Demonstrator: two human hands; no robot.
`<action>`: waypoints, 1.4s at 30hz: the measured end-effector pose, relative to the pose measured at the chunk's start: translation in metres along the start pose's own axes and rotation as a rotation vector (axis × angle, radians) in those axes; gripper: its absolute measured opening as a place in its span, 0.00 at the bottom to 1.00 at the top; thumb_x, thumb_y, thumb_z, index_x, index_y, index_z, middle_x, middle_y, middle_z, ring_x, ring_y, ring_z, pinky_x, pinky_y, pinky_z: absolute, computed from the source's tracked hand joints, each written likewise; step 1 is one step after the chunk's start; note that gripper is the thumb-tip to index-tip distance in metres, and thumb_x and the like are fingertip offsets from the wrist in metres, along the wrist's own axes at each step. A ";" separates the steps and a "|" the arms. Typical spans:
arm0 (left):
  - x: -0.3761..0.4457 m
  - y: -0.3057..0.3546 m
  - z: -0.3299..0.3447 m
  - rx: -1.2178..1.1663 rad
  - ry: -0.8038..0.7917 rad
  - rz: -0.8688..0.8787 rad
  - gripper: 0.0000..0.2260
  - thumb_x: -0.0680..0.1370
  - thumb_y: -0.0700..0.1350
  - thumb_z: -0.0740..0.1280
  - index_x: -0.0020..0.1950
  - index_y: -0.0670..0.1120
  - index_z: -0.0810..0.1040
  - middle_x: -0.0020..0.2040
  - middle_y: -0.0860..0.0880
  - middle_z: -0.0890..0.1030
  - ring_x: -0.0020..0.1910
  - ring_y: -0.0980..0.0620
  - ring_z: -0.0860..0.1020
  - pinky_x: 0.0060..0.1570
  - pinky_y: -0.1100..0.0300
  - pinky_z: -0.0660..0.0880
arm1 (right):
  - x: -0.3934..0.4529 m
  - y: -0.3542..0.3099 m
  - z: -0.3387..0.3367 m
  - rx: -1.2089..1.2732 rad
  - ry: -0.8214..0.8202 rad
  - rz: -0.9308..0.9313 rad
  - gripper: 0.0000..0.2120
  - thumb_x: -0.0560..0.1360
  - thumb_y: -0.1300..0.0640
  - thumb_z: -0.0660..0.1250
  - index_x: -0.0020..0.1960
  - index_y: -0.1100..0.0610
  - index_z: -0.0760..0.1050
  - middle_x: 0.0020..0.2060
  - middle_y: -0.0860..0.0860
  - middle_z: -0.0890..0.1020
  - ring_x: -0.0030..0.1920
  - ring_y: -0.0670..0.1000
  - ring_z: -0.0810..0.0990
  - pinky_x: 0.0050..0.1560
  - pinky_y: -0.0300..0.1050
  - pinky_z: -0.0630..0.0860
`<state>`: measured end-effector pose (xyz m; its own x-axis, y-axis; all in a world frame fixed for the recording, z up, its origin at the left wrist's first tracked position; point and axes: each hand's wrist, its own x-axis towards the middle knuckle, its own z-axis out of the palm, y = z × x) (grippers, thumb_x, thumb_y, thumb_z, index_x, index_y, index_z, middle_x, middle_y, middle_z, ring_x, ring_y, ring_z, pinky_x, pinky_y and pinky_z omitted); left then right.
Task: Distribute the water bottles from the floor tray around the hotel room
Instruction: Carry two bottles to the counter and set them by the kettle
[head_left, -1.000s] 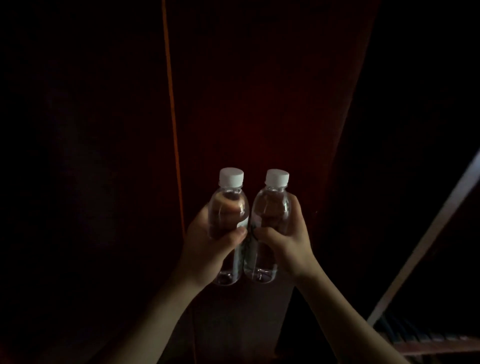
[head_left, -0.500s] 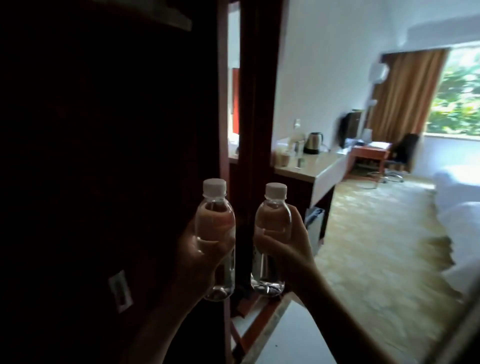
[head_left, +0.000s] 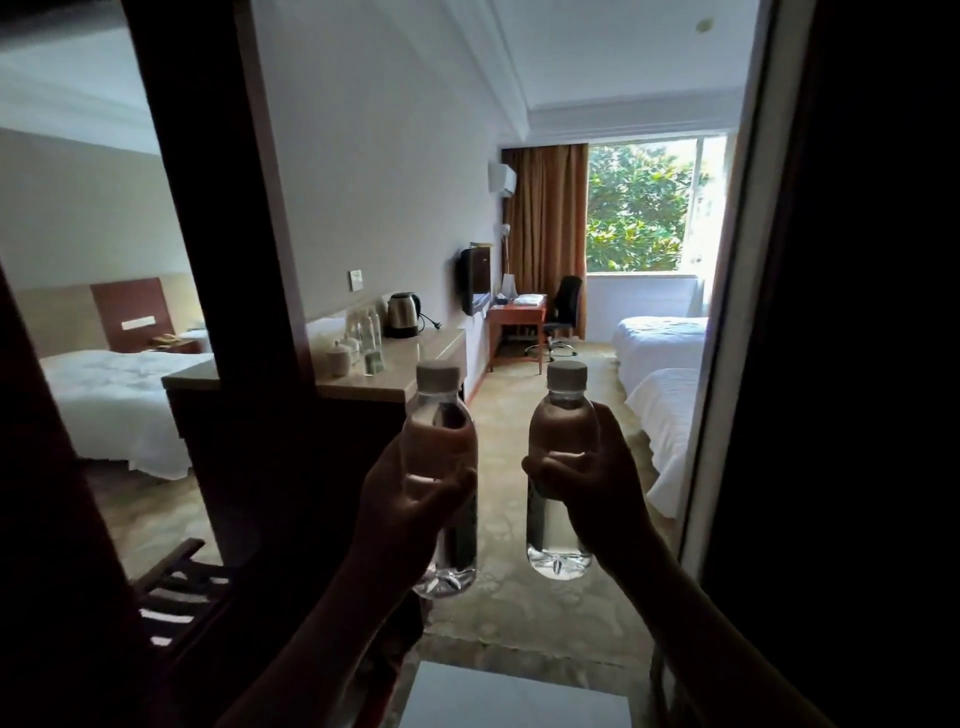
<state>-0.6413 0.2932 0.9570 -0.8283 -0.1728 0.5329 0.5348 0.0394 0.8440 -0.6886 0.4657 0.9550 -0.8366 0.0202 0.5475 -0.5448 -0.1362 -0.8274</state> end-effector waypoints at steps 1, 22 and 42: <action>0.011 -0.006 0.010 -0.003 -0.010 0.001 0.19 0.60 0.55 0.73 0.48 0.50 0.80 0.39 0.53 0.85 0.38 0.57 0.83 0.35 0.66 0.79 | 0.010 0.004 -0.011 -0.012 0.022 -0.003 0.28 0.53 0.52 0.78 0.51 0.50 0.74 0.36 0.47 0.81 0.36 0.46 0.81 0.33 0.42 0.78; 0.332 -0.218 0.045 -0.069 -0.157 0.027 0.17 0.61 0.56 0.73 0.47 0.53 0.78 0.40 0.59 0.84 0.37 0.59 0.83 0.35 0.66 0.79 | 0.281 0.200 -0.009 -0.192 0.223 0.019 0.30 0.55 0.47 0.75 0.55 0.50 0.73 0.39 0.46 0.81 0.36 0.45 0.83 0.33 0.41 0.79; 0.652 -0.450 0.168 0.038 -0.107 0.037 0.17 0.63 0.58 0.72 0.47 0.53 0.79 0.40 0.50 0.83 0.38 0.54 0.82 0.39 0.57 0.80 | 0.644 0.417 -0.106 -0.175 0.164 -0.040 0.29 0.61 0.54 0.76 0.60 0.57 0.71 0.43 0.49 0.78 0.39 0.40 0.82 0.34 0.35 0.78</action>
<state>-1.4505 0.3283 0.9344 -0.8223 -0.0646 0.5654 0.5603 0.0812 0.8243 -1.4605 0.5272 0.9487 -0.8044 0.1849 0.5646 -0.5675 0.0419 -0.8223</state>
